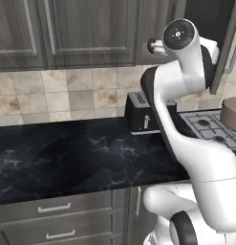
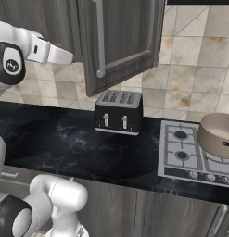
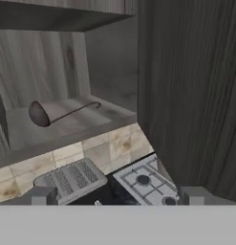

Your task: Open the cabinet and move the ladle to the pot. Then close the cabinet.

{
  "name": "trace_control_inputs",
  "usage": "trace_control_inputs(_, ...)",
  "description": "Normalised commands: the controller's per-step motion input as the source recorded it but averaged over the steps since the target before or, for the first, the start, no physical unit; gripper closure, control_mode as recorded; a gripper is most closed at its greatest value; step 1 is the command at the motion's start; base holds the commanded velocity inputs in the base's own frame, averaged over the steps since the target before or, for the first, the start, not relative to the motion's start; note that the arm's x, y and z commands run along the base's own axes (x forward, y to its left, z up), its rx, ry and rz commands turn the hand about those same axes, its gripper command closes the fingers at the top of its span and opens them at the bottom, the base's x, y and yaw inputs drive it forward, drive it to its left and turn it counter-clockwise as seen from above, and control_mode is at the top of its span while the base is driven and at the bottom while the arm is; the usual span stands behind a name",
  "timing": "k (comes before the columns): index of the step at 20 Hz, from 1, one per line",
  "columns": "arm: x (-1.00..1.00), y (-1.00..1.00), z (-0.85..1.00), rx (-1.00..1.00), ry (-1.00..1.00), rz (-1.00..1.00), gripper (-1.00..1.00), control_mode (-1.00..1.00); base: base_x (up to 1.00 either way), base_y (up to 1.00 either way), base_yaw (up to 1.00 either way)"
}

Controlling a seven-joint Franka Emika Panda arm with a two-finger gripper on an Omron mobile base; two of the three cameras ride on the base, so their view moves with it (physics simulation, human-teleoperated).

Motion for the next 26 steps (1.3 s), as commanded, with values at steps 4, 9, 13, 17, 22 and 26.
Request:
trace_control_inputs(4,0.12,-0.65,0.00,-0.10,-0.04,-0.21,-1.00,-1.00,0.00,0.00,0.00)
trace_control_inputs(9,0.03,-0.78,0.01,-0.07,-0.04,-0.17,-1.00,-1.00,0.00,0.00,0.00)
trace_control_inputs(13,-0.06,-0.95,0.11,-0.04,-0.04,-0.14,-1.00,-1.00,0.00,0.00,0.00)
trace_control_inputs(17,-0.19,-1.00,0.18,-0.01,-0.04,-0.11,-1.00,-1.00,0.00,0.00,0.00)
trace_control_inputs(22,-0.04,-1.00,0.07,0.00,-0.01,-0.06,-1.00,-1.00,0.00,0.00,0.00)
trace_control_inputs(26,0.09,-0.87,0.00,0.00,0.00,-0.01,-1.00,-1.00,0.00,0.00,0.00)
